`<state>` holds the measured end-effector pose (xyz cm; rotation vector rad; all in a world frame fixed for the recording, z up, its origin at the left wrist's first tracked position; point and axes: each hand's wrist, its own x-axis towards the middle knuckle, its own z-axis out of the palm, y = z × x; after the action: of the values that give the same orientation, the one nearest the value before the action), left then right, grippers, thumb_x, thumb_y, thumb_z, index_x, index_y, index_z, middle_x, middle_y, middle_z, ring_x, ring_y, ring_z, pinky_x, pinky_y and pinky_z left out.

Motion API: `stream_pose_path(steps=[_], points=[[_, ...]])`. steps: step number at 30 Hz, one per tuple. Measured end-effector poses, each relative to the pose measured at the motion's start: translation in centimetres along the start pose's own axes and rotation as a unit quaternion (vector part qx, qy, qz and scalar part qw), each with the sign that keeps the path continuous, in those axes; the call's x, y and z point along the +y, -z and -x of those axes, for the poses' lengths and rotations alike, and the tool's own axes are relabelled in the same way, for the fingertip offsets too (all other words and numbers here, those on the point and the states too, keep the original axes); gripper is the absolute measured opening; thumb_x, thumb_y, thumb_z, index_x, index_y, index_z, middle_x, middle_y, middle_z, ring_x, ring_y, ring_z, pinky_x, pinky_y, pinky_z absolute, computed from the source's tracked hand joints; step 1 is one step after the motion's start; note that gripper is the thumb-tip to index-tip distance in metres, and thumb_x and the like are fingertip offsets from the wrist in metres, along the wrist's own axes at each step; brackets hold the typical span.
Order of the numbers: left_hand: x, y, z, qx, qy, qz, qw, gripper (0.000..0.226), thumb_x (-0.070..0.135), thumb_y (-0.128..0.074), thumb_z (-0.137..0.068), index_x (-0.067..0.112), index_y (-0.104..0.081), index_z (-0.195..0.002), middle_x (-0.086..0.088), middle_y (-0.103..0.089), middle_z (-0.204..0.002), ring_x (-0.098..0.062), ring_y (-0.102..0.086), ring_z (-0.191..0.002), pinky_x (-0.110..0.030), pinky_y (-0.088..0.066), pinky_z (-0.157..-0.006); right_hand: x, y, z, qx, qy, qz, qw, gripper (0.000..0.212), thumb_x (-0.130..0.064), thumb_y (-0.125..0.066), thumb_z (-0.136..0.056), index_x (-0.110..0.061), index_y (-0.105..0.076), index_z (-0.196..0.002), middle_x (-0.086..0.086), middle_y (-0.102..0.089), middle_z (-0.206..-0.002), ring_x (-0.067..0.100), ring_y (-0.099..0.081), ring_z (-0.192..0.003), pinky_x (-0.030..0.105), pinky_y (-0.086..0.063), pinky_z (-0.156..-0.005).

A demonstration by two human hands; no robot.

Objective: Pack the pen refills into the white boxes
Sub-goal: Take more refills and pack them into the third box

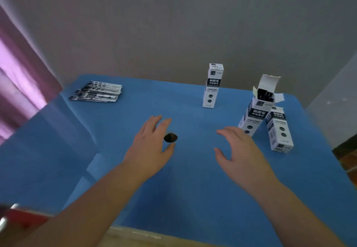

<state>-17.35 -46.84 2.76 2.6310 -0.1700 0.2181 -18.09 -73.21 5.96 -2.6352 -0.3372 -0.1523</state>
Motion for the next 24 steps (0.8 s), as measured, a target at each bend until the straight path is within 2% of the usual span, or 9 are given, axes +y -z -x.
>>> stream_pose_path(steps=[5,11,16,19,24], points=[[0.7,2.0,1.7,-0.006,0.035,-0.015,0.999,0.069,0.043,-0.060,-0.102,0.029,-0.029,-0.163,0.003,-0.017,-0.171,-0.017,-0.013,-0.159,-0.034,-0.022,-0.124,-0.9,-1.0,-1.5,-0.006,0.035,-0.047,0.998,0.045,-0.034,-0.059,-0.096,-0.022,-0.052,-0.139,-0.012,-0.048,-0.140,0.011,-0.047,-0.127,0.028,-0.043,-0.102],[-1.9,4.6,3.7,0.020,0.077,-0.022,0.997,0.068,0.034,-0.066,-0.100,0.023,-0.037,-0.161,-0.001,-0.024,-0.170,-0.020,-0.021,-0.158,-0.032,-0.022,-0.124,-3.9,-3.5,-3.2,-0.032,0.064,-0.067,0.995,0.045,-0.032,-0.060,-0.097,-0.021,-0.053,-0.139,-0.009,-0.049,-0.139,0.012,-0.047,-0.128,0.030,-0.043,-0.105],[-7.5,6.5,3.6,0.041,0.104,-0.006,0.994,0.069,0.031,-0.069,-0.099,0.022,-0.039,-0.161,-0.002,-0.026,-0.170,-0.020,-0.021,-0.159,-0.032,-0.022,-0.124,-7.9,-5.5,-5.9,-0.034,0.094,-0.048,0.994,0.042,-0.031,-0.062,-0.095,-0.021,-0.055,-0.136,-0.009,-0.052,-0.133,0.011,-0.051,-0.118,0.026,-0.044,-0.097],[-12.1,8.1,2.1,0.061,0.111,0.002,0.992,0.069,0.029,-0.072,-0.097,0.019,-0.042,-0.159,-0.003,-0.029,-0.168,-0.022,-0.024,-0.156,-0.027,-0.019,-0.120,-11.0,-6.9,-8.7,-0.017,0.085,-0.025,0.996,0.046,-0.030,-0.062,-0.095,-0.018,-0.055,-0.138,-0.004,-0.052,-0.137,0.017,-0.049,-0.126,0.033,-0.043,-0.104],[-20.1,11.2,-0.4,0.063,0.090,-0.003,0.994,0.071,0.026,-0.073,-0.095,0.015,-0.043,-0.158,-0.006,-0.031,-0.167,-0.025,-0.027,-0.156,-0.034,-0.024,-0.123,-16.3,-9.5,-12.7,0.002,0.046,-0.001,0.999,0.044,-0.023,-0.069,-0.089,-0.010,-0.061,-0.131,0.007,-0.059,-0.131,0.028,-0.056,-0.121,0.041,-0.044,-0.105]])
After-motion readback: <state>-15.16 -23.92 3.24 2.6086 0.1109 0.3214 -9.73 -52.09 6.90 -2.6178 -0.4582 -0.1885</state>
